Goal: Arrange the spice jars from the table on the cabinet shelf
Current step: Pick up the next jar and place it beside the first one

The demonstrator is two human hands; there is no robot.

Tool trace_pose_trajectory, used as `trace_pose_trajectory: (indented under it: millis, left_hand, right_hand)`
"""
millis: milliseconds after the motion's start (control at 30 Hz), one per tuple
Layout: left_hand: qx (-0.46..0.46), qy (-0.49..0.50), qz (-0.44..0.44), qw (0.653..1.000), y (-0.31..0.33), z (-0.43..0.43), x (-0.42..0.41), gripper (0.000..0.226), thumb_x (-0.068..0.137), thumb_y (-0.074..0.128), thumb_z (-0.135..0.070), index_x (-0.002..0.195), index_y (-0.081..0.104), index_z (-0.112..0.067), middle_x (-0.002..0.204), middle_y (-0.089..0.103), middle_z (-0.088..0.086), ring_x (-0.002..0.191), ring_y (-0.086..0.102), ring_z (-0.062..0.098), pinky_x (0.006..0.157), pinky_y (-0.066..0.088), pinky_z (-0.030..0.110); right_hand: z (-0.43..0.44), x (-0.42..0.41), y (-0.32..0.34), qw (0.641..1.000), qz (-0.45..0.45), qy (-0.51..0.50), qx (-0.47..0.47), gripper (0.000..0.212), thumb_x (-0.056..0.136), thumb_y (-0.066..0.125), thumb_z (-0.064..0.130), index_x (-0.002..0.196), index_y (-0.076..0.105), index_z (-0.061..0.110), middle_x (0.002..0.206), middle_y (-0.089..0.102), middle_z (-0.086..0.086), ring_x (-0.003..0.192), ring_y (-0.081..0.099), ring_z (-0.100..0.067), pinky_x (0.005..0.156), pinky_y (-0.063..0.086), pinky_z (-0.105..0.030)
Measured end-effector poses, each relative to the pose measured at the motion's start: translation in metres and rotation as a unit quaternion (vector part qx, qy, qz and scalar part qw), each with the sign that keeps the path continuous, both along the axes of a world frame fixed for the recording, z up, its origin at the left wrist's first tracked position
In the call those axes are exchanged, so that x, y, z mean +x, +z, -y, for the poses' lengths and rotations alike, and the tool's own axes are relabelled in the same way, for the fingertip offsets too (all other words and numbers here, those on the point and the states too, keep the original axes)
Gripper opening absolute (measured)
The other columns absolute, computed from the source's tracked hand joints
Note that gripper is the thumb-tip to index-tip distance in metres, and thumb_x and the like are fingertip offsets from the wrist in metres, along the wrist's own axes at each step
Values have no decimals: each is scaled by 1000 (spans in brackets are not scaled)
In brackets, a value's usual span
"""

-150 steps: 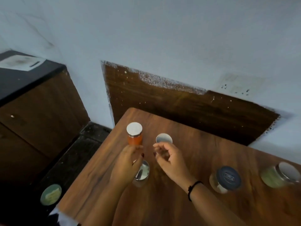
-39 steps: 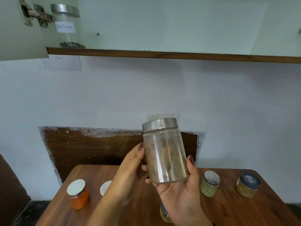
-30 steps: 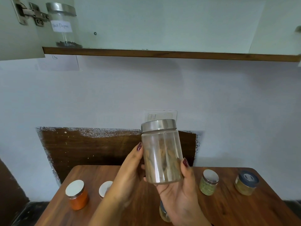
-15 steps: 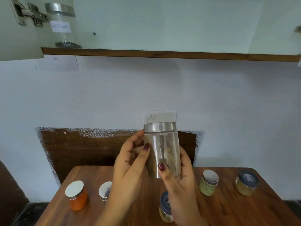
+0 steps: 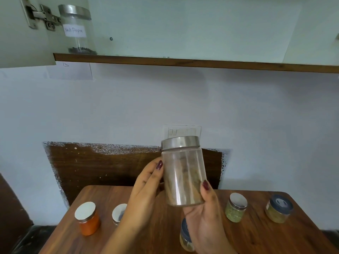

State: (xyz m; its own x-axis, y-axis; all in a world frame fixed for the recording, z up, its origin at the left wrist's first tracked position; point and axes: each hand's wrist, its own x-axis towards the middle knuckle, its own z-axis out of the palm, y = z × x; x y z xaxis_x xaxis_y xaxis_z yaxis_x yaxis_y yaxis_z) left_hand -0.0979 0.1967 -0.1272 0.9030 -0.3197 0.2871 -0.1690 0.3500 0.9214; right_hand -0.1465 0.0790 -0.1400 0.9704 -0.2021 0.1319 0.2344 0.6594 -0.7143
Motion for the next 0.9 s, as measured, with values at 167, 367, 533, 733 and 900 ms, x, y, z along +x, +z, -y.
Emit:
trace_pose_trajectory:
  millis: [167,367,533,733,900]
  left_hand:
    - [-11,-106,-21,994,6,-2,2,70,61,77,-72,105,68,-18,63,58,-2,44,50,4,39,45,21]
    - [-67,-258,-51,962,8,-3,9,82,73,71,-68,120,61,-2,68,72,3,41,61,6,41,51,18]
    - [-84,-219,-76,969,2,6,15,62,56,83,-68,90,79,-17,50,61,-1,43,53,9,53,47,17]
    - [-86,-149,-73,982,9,4,20,99,56,81,-71,123,63,0,112,61,34,85,68,39,71,57,44]
    - [-47,-66,0,997,20,-1,18,72,65,73,-72,106,73,-13,100,71,20,92,70,32,82,58,43]
  right_hand:
    - [-2,-3,0,978,42,185,85,80,63,85,50,125,62,4,119,63,-29,90,67,-46,65,60,-44]
    - [-7,1,-4,953,71,254,151,67,84,67,52,132,56,6,120,60,-29,85,68,-42,64,59,-44]
    - [-5,4,-11,968,31,219,122,89,81,62,65,141,43,2,116,59,-35,85,68,-39,62,58,-43]
    - [14,9,-2,988,-45,100,-112,130,20,66,92,115,52,4,68,70,-20,39,61,-24,34,49,-28]
    - [14,5,-7,966,5,-74,-247,112,34,68,90,117,51,16,91,69,-14,57,67,-25,38,51,-30]
